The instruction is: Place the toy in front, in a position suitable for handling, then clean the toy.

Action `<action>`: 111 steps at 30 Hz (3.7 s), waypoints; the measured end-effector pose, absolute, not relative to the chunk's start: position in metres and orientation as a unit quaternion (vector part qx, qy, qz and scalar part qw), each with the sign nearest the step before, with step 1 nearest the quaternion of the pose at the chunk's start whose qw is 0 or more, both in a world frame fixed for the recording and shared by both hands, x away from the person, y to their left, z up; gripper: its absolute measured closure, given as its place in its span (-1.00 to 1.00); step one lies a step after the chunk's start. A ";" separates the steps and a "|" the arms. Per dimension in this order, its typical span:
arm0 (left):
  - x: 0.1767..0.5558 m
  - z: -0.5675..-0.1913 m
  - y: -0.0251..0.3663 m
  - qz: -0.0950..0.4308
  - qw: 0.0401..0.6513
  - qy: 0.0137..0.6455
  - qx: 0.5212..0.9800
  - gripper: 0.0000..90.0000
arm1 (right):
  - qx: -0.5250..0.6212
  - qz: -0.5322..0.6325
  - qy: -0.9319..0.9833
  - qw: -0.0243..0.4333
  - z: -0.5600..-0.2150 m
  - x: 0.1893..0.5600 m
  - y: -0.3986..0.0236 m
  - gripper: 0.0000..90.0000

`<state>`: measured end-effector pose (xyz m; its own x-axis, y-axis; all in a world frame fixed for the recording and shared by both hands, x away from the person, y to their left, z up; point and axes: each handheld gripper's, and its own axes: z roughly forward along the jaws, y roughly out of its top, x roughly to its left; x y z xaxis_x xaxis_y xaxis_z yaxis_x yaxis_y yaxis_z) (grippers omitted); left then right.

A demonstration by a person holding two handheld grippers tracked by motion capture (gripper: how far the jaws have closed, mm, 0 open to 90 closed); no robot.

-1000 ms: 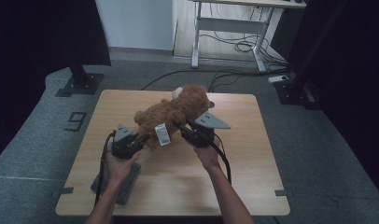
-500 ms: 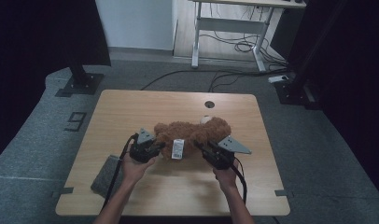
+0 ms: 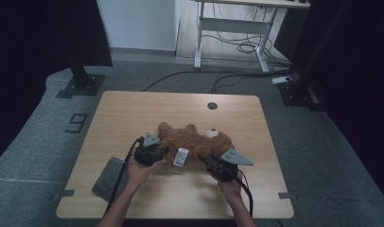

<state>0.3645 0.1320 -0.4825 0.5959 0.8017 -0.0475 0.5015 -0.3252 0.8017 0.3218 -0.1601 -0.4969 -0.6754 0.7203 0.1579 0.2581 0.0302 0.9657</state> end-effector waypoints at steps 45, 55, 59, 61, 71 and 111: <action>0.279 -0.535 0.231 0.184 0.303 0.499 0.791 -0.67 | 0.372 0.605 0.685 0.163 -0.509 0.324 -0.170 0.43; 0.276 -0.538 0.240 0.227 0.289 0.505 0.781 0.30 | 0.373 0.606 0.684 0.161 -0.510 0.325 -0.172 0.40; 0.274 -0.533 0.247 0.206 0.330 0.502 0.772 0.61 | 0.374 0.606 0.684 0.160 -0.511 0.324 -0.173 0.40; 0.273 -0.529 0.248 0.199 0.350 0.497 0.769 0.63 | 0.375 0.606 0.683 0.158 -0.511 0.324 -0.173 0.40; 0.263 -0.509 0.250 0.206 0.418 0.484 0.741 0.66 | 0.375 0.606 0.684 0.158 -0.513 0.324 -0.173 0.39; 0.352 -0.474 0.035 0.131 0.451 0.372 0.801 0.65 | 0.397 0.626 0.661 0.117 -0.522 0.323 -0.180 0.51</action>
<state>0.3520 0.0349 -0.4739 0.6888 0.7138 -0.1263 0.4785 -0.3168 0.8189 0.3232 -0.1804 -0.5215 -0.6577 0.6715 0.3414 0.3780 -0.0978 0.9206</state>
